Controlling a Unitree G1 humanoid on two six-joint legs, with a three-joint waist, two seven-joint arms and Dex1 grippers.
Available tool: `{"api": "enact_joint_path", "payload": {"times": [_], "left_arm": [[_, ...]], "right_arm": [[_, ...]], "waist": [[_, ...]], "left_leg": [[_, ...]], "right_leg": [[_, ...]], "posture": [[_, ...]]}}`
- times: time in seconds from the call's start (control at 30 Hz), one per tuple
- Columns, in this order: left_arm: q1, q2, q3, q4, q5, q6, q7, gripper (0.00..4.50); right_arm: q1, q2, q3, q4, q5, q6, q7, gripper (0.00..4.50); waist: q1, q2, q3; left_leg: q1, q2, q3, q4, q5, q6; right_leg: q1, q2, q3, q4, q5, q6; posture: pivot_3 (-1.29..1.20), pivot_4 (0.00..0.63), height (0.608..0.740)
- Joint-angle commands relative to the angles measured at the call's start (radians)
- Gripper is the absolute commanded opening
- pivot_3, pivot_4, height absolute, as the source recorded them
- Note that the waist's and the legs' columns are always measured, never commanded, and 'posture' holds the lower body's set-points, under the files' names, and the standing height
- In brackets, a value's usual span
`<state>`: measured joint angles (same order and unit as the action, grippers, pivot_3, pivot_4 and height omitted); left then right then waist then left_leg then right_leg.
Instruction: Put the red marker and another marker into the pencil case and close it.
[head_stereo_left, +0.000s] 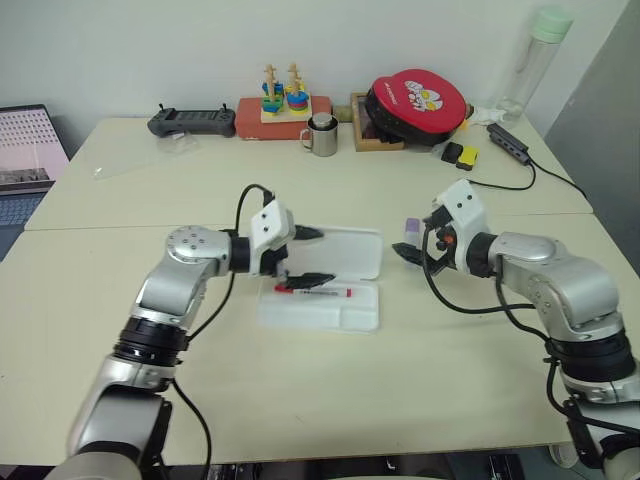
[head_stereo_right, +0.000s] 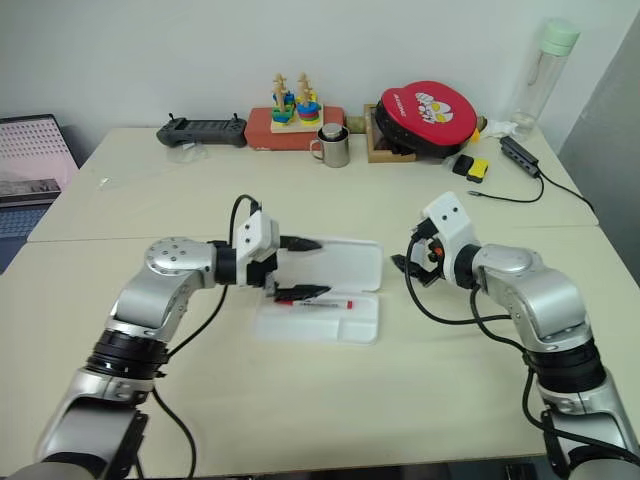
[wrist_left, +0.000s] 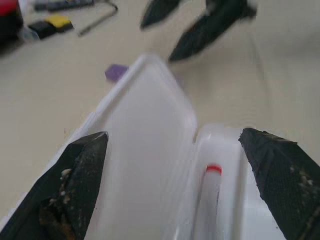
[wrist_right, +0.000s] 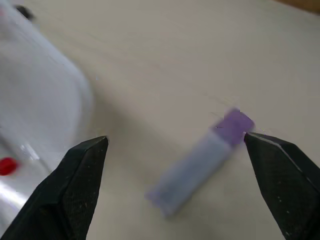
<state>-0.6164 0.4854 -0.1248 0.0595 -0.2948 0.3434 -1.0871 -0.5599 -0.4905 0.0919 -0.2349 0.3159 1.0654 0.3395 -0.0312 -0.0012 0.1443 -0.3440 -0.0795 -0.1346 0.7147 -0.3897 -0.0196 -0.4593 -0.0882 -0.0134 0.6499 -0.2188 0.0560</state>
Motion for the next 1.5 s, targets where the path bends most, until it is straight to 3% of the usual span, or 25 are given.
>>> {"api": "enact_joint_path", "payload": {"times": [0.03, 0.27, 0.47, 0.9, 1.0, 1.37, 1.5], "left_arm": [[-0.034, -0.063, 0.051, -0.09, -0.044, 0.068, 0.129, 4.44], [-0.018, -0.116, 0.042, -0.214, -0.084, 0.176, 0.214, 4.44], [0.001, -0.088, 0.056, -0.253, -0.098, 0.205, 0.233, 4.44], [0.011, -0.038, 0.079, -0.236, -0.099, 0.156, 0.222, 4.44], [0.014, -0.025, 0.088, -0.233, -0.104, 0.15, 0.22, 4.5], [0.027, -0.013, 0.078, -0.242, -0.114, 0.144, 0.22, 4.5], [0.028, -0.01, 0.08, -0.243, -0.117, 0.147, 0.218, 4.5]], "right_arm": [[-0.02, 0.12, -0.074, -0.005, -0.034, 0.01, -0.138, 4.5], [-0.02, 0.265, -0.042, 0.118, -0.148, -0.003, -0.298, 4.5], [-0.009, 0.285, -0.001, 0.153, -0.207, 0.003, -0.317, 4.5], [0.015, 0.302, -0.064, 0.156, -0.22, 0.017, -0.303, 4.5], [0.018, 0.3, -0.066, 0.148, -0.221, 0.021, -0.301, 4.04], [0.014, 0.315, -0.064, 0.131, -0.214, 0.037, -0.293, 1.19], [0.012, 0.32, -0.083, 0.127, -0.21, 0.028, -0.298, 1.06]], "waist": [[-0.001, 0.0, 0.0], [-0.003, 0.0, 0.0], [-0.004, 0.001, -0.001], [-0.003, 0.001, -0.001], [-0.001, 0.001, -0.001], [0.0, 0.001, -0.001], [0.0, 0.001, -0.001]], "left_leg": [[0.0, 0.0, 0.0, 0.0, 0.0, 0.0], [0.001, 0.0, 0.001, 0.0, 0.0, 0.0], [0.003, 0.0, 0.001, -0.001, 0.0, 0.0], [0.005, 0.0, 0.001, -0.001, 0.0, 0.0], [0.005, 0.0, 0.001, -0.001, 0.0, 0.0], [0.006, -0.001, 0.001, -0.001, 0.0, 0.0], [0.006, -0.001, 0.001, -0.001, 0.0, 0.0]], "right_leg": [[-0.001, 0.0, 0.0, 0.0, 0.0, 0.0], [0.0, 0.0, 0.001, 0.002, 0.0, 0.0], [0.001, 0.0, 0.001, 0.001, 0.0, 0.0], [0.004, 0.001, 0.001, 0.001, 0.0, 0.0], [0.004, 0.001, 0.001, 0.001, 0.0, 0.0], [0.004, 0.0, 0.001, 0.001, 0.0, 0.0], [0.004, 0.0, 0.001, 0.001, 0.0, 0.0]], "posture": [[0.0, 0.15, 0.74], [0.0, 0.15, 0.74], [0.0, 0.15, 0.74], [0.0, 0.15, 0.74], [0.0, 0.15, 0.74], [0.0, 0.15, 0.74], [0.0, 0.15, 0.74]]}}
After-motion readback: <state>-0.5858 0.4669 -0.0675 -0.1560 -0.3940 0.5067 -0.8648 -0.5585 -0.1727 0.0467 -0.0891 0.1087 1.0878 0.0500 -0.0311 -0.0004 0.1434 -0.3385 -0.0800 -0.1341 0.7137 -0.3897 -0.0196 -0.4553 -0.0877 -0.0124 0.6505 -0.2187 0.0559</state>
